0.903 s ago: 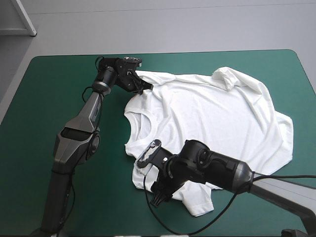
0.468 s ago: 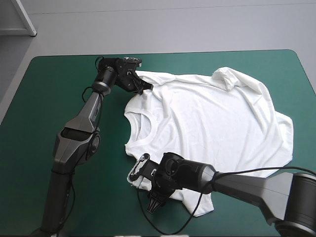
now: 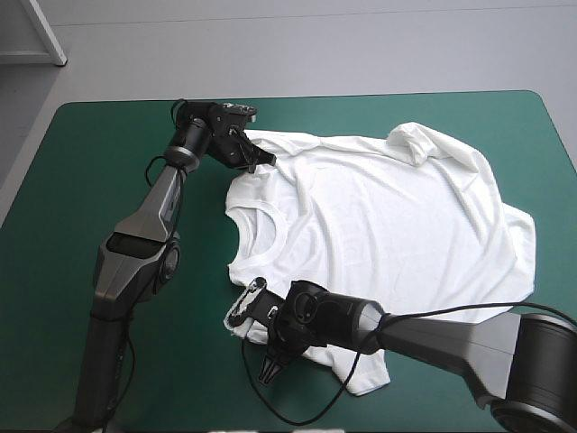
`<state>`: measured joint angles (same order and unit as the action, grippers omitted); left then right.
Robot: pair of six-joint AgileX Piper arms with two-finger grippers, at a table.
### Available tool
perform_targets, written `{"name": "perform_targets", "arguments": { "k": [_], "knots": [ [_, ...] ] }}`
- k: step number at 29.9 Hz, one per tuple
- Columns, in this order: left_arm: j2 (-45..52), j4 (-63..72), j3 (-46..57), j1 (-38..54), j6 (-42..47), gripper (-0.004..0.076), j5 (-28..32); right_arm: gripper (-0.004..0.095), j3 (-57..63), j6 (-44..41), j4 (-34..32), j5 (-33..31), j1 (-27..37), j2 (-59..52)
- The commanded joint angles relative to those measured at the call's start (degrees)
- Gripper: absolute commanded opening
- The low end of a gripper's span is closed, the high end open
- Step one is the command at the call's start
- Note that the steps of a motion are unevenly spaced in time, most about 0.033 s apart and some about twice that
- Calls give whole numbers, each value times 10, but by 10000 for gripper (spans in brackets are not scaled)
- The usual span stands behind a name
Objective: Fold the cloth
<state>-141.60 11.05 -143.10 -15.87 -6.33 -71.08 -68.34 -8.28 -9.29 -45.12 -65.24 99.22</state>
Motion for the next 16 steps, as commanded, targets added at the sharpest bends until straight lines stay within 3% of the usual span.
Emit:
{"name": "perform_targets", "arguments": {
  "k": [1,11,16],
  "knots": [
    [103,-14,-26,-3,11,-10,-27,-5,-2,-27,-46,-14,1,-72],
    [302,-35,-79,-3,44,-10,-20,-5,-105,-100,-289,-116,1,-322],
    [405,-62,-83,-4,56,-10,32,-5,-242,-91,-335,-141,1,-383]
  ]
}}
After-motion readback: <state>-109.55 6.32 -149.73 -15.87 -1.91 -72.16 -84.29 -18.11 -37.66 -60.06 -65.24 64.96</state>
